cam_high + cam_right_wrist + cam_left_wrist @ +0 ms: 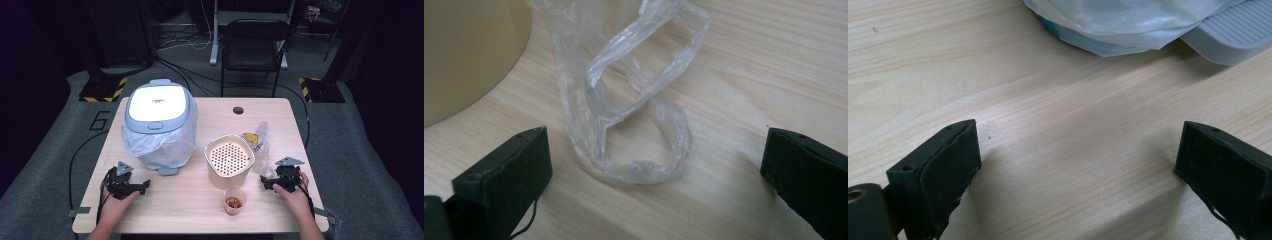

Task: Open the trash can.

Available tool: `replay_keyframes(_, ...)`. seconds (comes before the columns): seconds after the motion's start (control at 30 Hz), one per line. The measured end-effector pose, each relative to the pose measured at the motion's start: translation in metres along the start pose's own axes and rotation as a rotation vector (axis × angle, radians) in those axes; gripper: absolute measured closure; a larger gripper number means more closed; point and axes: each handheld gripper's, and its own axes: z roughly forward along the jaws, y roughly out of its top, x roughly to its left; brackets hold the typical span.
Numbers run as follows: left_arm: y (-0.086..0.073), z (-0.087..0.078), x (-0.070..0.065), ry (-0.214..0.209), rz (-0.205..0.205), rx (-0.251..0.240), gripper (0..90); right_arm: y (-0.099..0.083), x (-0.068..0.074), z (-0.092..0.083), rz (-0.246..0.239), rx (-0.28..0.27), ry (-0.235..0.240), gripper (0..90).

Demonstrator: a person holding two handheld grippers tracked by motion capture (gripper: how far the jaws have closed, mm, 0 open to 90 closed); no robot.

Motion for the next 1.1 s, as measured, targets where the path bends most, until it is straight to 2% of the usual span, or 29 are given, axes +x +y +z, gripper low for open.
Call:
replay_keyframes(0.07, -0.0003, -0.0005, -0.0001, -0.003, 0.009, -0.004, 4.2, -0.0027, 0.001, -0.0027, -0.01, 0.002, 0.004, 0.0)
replay_keyframes(0.13, 0.0001, -0.0005, -0.0028, 0.016, 0.023, 0.012, 4.4, -0.0032, 0.0014, -0.0036, -0.012, 0.006, 0.012, 0.0)
replay_keyframes(0.2, -0.0005, 0.0008, -0.0039, 0.026, 0.014, -0.004, 4.4, -0.0038, 0.0005, -0.0035, -0.024, -0.003, 0.013, 0.0)
replay_keyframes(0.9, -0.0005, 0.0, -0.005, 0.04, 0.0, -0.005, 5.5, -0.0049, 0.0009, -0.0048, -0.021, 0.0, 0.015, 0.0)
replay_keyframes(0.93, -0.0004, -0.0012, -0.0045, 0.041, -0.002, -0.002, 6.9, -0.0049, 0.0009, -0.0048, -0.021, 0.0, 0.015, 0.0)
replay_keyframes(0.97, -0.0011, -0.0012, -0.0046, 0.048, -0.015, -0.022, 9.6, -0.0049, 0.0009, -0.0048, -0.021, 0.0, 0.015, 0.0)
replay_keyframes(1.1, -0.0015, -0.0032, -0.0022, 0.047, -0.028, -0.039, 23.7, -0.005, 0.0007, -0.0047, -0.024, -0.001, 0.015, 0.0)
